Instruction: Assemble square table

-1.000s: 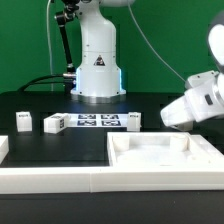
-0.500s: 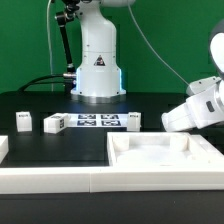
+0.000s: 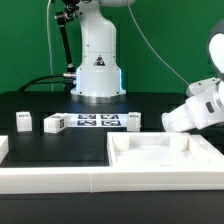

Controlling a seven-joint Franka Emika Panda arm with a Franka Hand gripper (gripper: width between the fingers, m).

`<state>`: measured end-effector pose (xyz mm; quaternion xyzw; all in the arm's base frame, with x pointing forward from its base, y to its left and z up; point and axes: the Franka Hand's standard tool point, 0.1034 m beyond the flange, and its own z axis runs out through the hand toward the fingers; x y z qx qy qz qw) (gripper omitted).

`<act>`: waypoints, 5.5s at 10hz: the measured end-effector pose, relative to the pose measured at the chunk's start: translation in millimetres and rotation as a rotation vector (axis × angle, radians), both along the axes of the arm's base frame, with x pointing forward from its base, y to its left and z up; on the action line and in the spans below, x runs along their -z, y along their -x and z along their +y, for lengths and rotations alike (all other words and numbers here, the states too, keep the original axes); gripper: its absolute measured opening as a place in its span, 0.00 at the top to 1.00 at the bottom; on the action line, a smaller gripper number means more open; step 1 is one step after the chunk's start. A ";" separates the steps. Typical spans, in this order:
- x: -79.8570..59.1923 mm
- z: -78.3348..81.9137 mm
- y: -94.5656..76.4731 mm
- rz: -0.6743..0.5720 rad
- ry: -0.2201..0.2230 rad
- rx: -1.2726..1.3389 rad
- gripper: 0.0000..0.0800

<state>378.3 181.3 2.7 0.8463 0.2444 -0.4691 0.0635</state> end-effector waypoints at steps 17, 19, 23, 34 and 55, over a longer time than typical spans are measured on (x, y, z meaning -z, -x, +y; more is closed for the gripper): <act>-66.9 -56.0 -61.7 -0.272 -0.193 0.050 0.64; -87.3 -74.5 -79.5 -0.386 -0.241 0.054 0.64; -90.4 -79.1 -95.1 -0.665 -0.336 0.071 0.64; -125.4 -92.7 -139.1 -1.086 -0.461 0.079 0.64; -109.9 -81.4 -235.5 -1.214 -0.547 0.088 0.64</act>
Offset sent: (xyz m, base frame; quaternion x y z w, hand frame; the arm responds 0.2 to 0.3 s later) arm -0.0003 -0.0004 0.0037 0.0023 0.0034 -0.0072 1.0000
